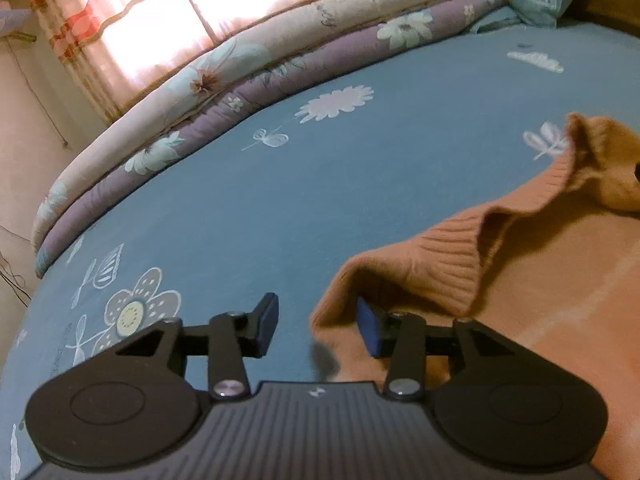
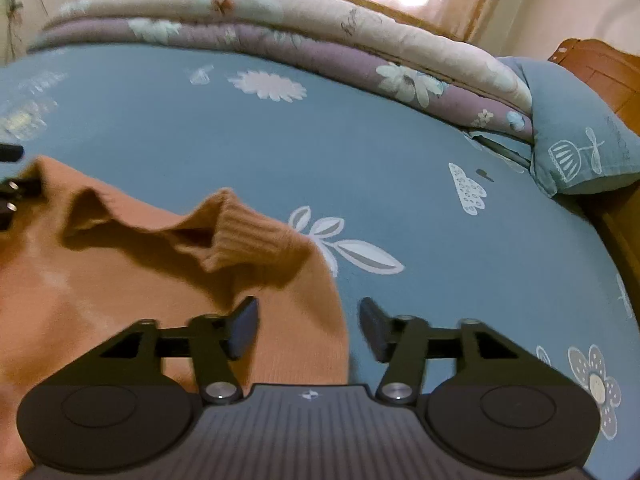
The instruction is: Fold clothes
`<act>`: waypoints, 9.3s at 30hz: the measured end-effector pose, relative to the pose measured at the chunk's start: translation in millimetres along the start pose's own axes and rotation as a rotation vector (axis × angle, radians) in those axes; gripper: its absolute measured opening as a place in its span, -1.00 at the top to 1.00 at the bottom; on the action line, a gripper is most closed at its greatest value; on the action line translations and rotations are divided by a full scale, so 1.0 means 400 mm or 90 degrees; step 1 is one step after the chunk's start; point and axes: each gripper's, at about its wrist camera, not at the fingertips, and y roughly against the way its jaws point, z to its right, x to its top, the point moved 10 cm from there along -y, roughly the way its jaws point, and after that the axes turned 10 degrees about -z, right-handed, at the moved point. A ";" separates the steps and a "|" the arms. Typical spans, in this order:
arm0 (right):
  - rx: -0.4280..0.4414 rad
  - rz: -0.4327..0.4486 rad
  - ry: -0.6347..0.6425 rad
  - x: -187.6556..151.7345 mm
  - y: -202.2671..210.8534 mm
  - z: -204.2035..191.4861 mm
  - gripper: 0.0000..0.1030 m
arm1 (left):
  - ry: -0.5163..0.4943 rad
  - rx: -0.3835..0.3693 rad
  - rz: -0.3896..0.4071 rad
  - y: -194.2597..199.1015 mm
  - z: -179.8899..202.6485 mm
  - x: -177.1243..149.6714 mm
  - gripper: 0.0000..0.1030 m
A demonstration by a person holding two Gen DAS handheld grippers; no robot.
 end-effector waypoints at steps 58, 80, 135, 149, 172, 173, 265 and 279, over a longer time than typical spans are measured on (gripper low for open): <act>0.235 -0.068 -0.234 -0.595 0.399 -0.219 -0.86 | 0.239 -0.059 -0.018 0.473 -0.170 -0.531 0.83; 0.200 -0.055 -0.184 -0.560 0.422 -0.237 -0.98 | 0.319 0.099 -0.038 0.263 -0.562 -0.446 0.96; 0.133 -0.018 -0.088 -0.626 0.376 -0.287 -1.00 | 0.026 -0.224 0.011 0.480 0.060 -0.514 -0.01; 0.072 0.033 -0.214 -0.681 0.500 0.003 -0.31 | 0.031 -0.244 -0.005 0.522 0.149 -0.563 -0.02; 0.122 -0.021 -0.213 -0.674 0.395 -0.064 0.86 | 0.041 -0.255 -0.017 0.527 0.176 -0.568 -0.21; 0.119 -0.019 -0.213 -0.673 0.395 -0.059 0.87 | 0.042 -0.257 -0.015 0.531 0.179 -0.564 -0.21; 0.192 0.119 0.331 -0.500 0.586 -0.638 -0.07 | 0.304 -0.127 -0.050 0.583 -0.190 -0.735 -0.53; 0.112 0.063 0.433 -0.516 0.387 -0.807 -0.04 | 0.339 -0.115 -0.070 0.544 -0.244 -0.835 -0.53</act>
